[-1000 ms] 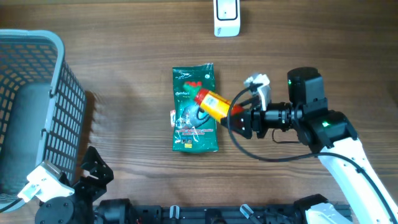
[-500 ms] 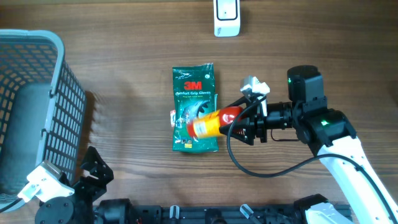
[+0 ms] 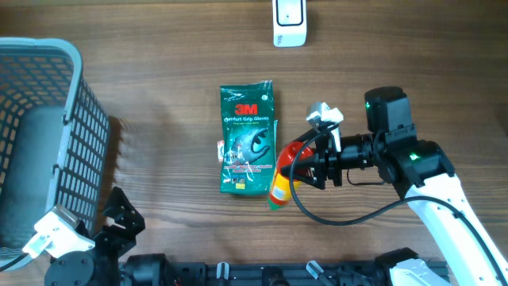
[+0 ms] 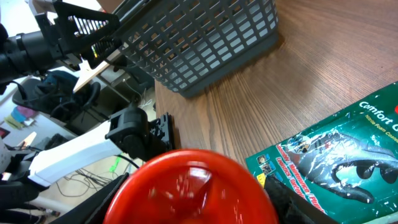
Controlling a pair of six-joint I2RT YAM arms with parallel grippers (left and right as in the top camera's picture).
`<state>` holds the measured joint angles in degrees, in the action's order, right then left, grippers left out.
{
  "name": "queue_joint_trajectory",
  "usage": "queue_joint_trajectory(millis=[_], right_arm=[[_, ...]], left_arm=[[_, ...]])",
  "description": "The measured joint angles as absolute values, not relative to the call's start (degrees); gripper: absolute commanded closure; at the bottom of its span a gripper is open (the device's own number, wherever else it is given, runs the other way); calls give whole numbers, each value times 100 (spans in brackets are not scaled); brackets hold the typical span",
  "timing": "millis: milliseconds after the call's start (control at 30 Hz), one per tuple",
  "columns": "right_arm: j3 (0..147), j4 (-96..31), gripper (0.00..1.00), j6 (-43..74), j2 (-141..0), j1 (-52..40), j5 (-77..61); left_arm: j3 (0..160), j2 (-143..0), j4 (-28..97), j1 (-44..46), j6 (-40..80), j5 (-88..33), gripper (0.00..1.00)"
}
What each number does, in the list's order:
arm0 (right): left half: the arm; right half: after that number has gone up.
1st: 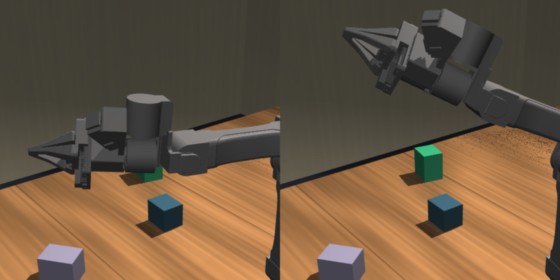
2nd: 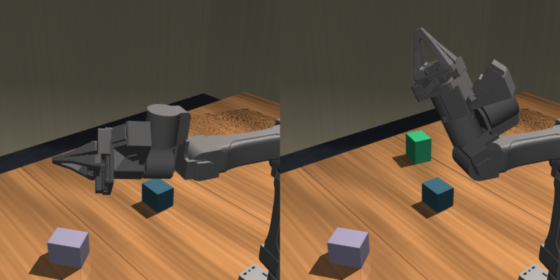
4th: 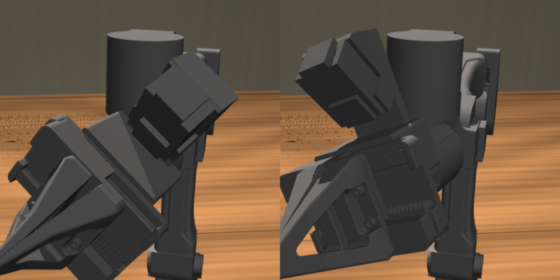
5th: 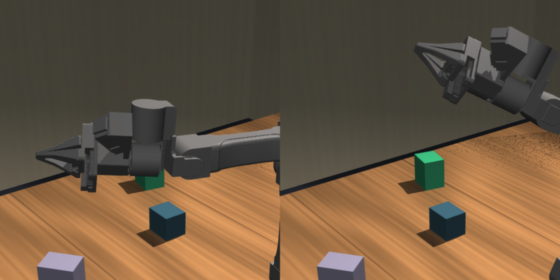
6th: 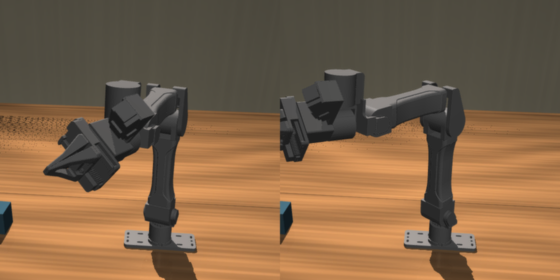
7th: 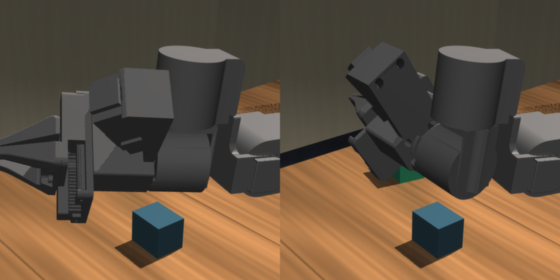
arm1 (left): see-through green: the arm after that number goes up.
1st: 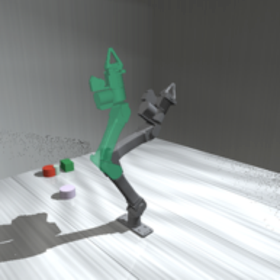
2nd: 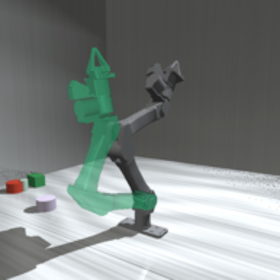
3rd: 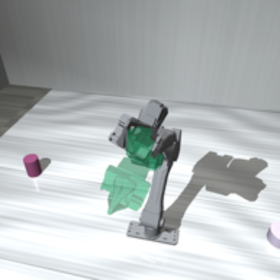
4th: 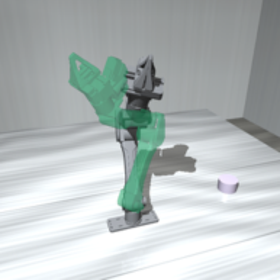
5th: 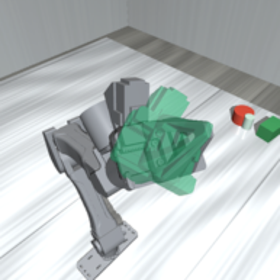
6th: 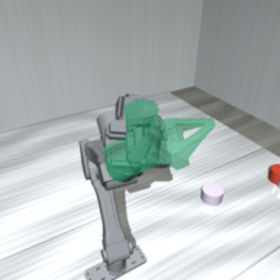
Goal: Scan the item barcode
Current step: 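Carry the sauce bottle up to the white scanner, cap first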
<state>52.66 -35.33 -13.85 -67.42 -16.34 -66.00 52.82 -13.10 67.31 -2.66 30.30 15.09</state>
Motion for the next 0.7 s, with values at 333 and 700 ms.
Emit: queue_joint_trajectory(millis=[333,700], right_arm=[[5266,-3472,42,-1308,-6742,-1634,-5966],[5256,-1688,43,1509,-6766,-1634,-5872]], left_arm=[[5282,-1310,6733,-266,3030,1509,0],[5282,-1310,6731,-266,3030,1509,0]])
